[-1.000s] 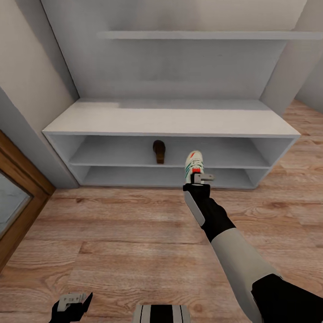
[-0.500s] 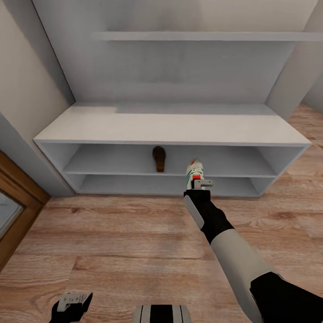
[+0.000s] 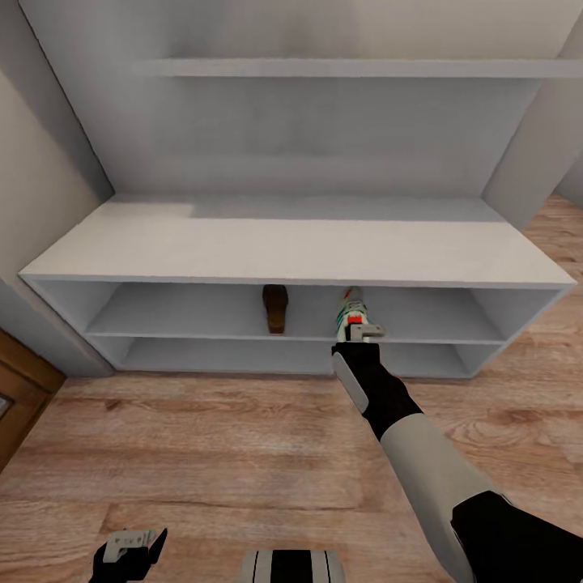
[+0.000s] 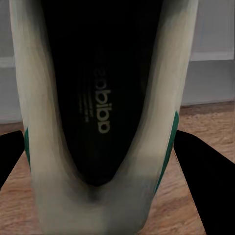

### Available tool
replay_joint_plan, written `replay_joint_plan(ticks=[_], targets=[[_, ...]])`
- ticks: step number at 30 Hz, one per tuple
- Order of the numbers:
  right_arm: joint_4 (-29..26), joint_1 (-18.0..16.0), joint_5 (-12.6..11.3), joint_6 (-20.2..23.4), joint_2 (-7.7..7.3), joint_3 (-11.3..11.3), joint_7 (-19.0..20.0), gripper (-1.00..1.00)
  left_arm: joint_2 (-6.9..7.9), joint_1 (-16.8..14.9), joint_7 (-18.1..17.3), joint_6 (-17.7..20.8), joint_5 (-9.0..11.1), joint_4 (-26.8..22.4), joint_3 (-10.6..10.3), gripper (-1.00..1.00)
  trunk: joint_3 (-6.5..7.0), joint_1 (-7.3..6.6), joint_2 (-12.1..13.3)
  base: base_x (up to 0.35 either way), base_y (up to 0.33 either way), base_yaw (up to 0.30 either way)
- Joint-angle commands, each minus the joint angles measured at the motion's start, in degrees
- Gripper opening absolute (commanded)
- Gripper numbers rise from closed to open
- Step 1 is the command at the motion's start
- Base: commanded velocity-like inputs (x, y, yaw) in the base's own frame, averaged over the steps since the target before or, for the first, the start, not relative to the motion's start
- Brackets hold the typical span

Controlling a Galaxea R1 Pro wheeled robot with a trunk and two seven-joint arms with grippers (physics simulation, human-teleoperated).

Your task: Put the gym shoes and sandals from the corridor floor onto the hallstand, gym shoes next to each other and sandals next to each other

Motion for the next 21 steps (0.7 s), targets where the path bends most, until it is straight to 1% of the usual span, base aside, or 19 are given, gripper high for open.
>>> replay_joint_plan(ticks=[1, 3, 9, 15, 21], targets=[[-0.05, -0.04, -0.52, 0.12, -0.04, 0.22, -0.53, -1.00, -0.01, -0.02, -0.56, 0.03, 0.60, 0.02, 0.16, 1.00, -0.04, 0.02, -0.01, 0.312, -0.149, 0.000], [-0.05, -0.05, -0.52, 0.12, -0.04, 0.21, -0.52, -1.00, -0.01, -0.02, -0.56, 0.03, 0.60, 0.02, 0.16, 1.00, -0.04, 0.02, -0.01, 0.296, -0.123, 0.000], [-0.04, -0.04, -0.52, 0.12, -0.04, 0.22, -0.56, -1.00, -0.01, -0.02, -0.56, 0.03, 0.60, -0.02, 0.20, 1.00, -0.04, 0.02, -0.01, 0.121, -0.024, 0.000], [0.00, -0.05, -0.50, 0.11, -0.04, 0.23, -0.58, -1.00, -0.01, -0.02, -0.54, 0.11, 0.60, 0.02, 0.21, 1.00, -0.04, 0.02, -0.01, 0.260, -0.002, 0.000], [0.03, -0.04, -0.44, 0.12, -0.04, 0.23, -0.57, -1.00, -0.01, -0.02, -0.56, 0.04, 0.60, -0.01, 0.21, 1.00, -0.04, 0.02, -0.01, 0.035, 0.000, 0.000]])
